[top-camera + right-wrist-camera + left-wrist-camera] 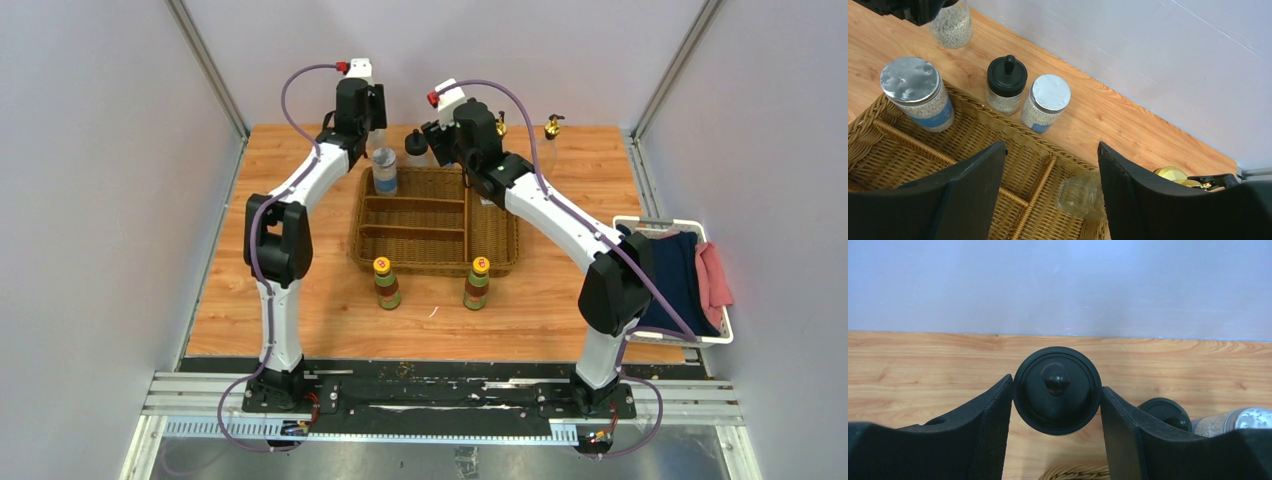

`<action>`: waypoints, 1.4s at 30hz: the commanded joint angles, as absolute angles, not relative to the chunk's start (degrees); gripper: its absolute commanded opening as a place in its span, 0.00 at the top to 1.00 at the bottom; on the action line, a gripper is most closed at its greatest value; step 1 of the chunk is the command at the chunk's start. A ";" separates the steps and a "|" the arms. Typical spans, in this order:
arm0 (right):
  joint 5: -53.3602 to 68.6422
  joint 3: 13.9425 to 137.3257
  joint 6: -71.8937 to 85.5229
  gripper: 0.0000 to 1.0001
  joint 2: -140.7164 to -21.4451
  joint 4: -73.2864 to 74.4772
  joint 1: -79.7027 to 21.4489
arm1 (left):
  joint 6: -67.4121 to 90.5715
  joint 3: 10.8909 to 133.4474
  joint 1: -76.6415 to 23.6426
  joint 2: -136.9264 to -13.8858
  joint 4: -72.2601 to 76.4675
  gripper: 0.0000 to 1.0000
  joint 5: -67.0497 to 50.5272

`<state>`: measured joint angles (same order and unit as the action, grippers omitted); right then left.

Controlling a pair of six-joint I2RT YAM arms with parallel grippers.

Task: Organize the condiment bottles
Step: Place the bottle in the storage box.

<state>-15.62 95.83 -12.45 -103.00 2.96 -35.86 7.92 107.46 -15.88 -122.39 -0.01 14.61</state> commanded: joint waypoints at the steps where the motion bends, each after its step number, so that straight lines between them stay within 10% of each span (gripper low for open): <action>1: -14.97 94.65 -11.10 0.29 -102.77 1.98 -35.13 | 7.28 106.72 -15.73 -117.68 5.09 0.86 17.08; 42: -14.57 94.12 -9.23 0.30 -101.73 2.68 -35.32 | 6.74 96.12 -15.64 -108.55 9.18 0.97 22.92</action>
